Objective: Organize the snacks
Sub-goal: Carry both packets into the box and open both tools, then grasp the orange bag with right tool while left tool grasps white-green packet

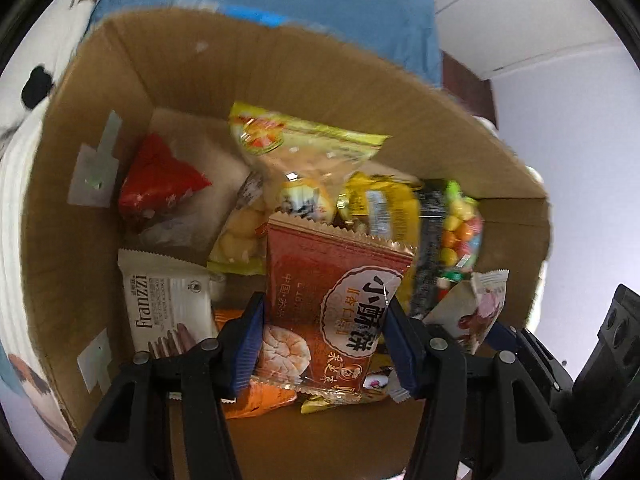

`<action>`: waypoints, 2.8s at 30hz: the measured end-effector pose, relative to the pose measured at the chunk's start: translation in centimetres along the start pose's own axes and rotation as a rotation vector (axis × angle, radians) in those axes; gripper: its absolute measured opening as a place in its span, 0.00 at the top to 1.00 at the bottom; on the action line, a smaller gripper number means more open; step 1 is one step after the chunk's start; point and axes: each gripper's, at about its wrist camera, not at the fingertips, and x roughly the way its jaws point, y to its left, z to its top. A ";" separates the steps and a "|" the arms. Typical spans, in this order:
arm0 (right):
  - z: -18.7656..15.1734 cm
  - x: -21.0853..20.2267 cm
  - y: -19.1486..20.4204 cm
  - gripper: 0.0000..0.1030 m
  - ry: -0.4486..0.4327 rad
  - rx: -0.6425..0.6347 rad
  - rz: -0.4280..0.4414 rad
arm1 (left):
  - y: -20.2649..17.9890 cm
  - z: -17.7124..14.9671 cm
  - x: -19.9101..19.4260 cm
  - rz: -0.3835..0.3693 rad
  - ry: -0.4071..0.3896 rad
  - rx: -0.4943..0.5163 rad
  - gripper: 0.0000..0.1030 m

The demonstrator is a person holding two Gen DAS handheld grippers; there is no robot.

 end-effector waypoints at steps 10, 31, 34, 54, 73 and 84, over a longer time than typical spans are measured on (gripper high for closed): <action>0.0 1.6 -0.5 0.06 0.055 -0.025 -0.060 | -0.2 -0.1 0.8 0.076 -0.019 -0.001 0.17; -3.7 -4.3 -1.0 0.06 -0.029 0.014 -0.095 | -2.3 -7.9 -5.9 0.215 -0.311 0.140 0.09; -4.9 -5.5 -0.3 0.06 -0.061 0.008 -0.099 | -2.0 -9.2 -7.1 0.225 -0.357 0.160 0.09; -15.8 -13.8 3.7 0.06 -0.285 -0.051 -0.123 | -2.0 -23.2 -12.1 0.290 -0.608 0.240 0.09; -22.2 -11.5 -4.4 0.06 -0.165 -0.029 -0.208 | -1.2 -29.3 -4.0 0.279 -0.512 0.110 0.09; -18.6 -2.4 -9.8 0.06 0.086 -0.295 -0.455 | -4.2 -27.0 6.3 0.262 -0.343 0.104 0.09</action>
